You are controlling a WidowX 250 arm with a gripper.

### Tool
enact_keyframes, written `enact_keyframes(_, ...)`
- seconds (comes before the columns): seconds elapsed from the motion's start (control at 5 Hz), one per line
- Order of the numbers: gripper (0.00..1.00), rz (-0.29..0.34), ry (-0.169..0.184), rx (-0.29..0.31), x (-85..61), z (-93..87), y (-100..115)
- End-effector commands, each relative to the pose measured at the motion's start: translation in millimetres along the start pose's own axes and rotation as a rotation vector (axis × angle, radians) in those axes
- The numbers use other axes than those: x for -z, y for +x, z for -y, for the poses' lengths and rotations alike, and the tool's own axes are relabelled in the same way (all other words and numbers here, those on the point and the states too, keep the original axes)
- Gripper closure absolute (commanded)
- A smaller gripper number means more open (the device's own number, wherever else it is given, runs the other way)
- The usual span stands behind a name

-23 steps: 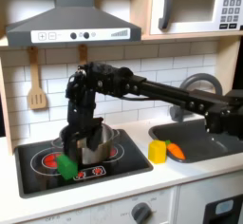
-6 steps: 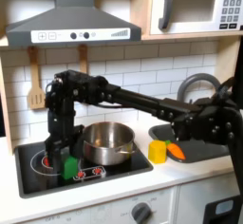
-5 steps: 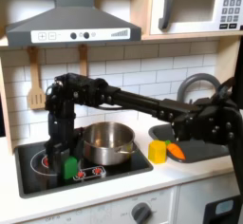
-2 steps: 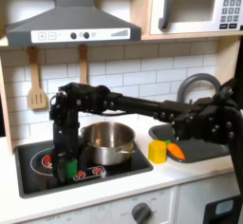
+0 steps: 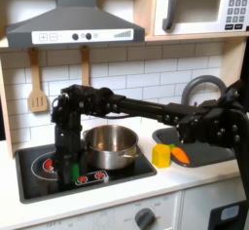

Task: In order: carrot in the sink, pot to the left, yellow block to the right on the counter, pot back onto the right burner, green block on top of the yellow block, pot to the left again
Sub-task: 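Put the green block on top of the yellow block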

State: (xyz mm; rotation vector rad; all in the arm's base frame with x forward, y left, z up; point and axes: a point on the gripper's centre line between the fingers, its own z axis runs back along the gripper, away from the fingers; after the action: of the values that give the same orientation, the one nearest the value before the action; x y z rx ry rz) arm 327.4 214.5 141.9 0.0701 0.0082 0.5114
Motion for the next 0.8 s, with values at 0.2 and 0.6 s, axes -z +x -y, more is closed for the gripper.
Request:
enact_keyframes(0.2,1.0,0.07,-0.02,0.001,-27.4,6.7,7)
enact_keyframes(0.6,1.0,0.122,-0.057,0.079,-48.2,26.5,5)
